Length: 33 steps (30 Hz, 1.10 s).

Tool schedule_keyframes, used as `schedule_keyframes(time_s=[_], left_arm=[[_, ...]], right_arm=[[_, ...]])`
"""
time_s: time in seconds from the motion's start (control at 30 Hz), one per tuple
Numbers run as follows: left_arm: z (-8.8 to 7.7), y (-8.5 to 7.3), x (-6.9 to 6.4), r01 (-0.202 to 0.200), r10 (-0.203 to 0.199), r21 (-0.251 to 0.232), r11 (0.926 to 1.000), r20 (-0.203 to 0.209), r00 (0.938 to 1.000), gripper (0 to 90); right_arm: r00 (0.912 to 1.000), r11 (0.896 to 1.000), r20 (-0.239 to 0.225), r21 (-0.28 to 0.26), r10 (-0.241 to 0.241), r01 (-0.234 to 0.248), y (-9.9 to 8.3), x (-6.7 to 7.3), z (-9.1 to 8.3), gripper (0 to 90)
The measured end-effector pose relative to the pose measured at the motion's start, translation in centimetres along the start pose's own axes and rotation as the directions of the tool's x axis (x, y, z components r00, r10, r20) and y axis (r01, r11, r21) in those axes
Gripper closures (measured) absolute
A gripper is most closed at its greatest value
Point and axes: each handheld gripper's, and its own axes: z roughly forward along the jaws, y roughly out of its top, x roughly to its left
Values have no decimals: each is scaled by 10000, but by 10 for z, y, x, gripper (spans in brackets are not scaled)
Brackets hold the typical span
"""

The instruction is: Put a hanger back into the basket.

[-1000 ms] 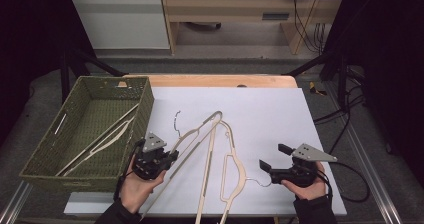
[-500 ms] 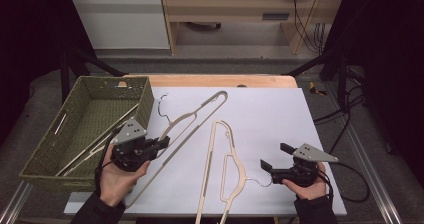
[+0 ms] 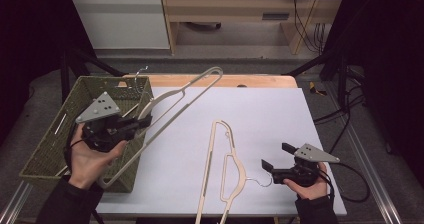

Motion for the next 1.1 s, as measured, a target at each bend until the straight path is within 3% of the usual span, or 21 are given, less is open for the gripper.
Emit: schedule_keyframes(time_s=[0.2,0.43,0.77,0.9,1.1], left_arm=[[-16,6,24,-203,202,-56,9998,-253,9995,859],[-31,1,59,14,-23,-154,9999,-591,9983,858],[-44,-21,106,-29,73,329,9995,-1358,9907,858],[-42,-31,120,-145,232,556,9983,-1579,9872,858],[-42,-49,137,34,153,1003,9950,-1856,9825,858]], right_arm=[[10000,10000,1,29,-8,8,0,0,-1,43],[10000,10000,22,11,-41,41,0,-1,-1,43],[10000,10000,28,51,-81,80,0,-1,0,41],[10000,9999,31,101,-20,20,-1,0,0,41],[10000,10000,36,65,-48,48,-1,-1,1,40]])
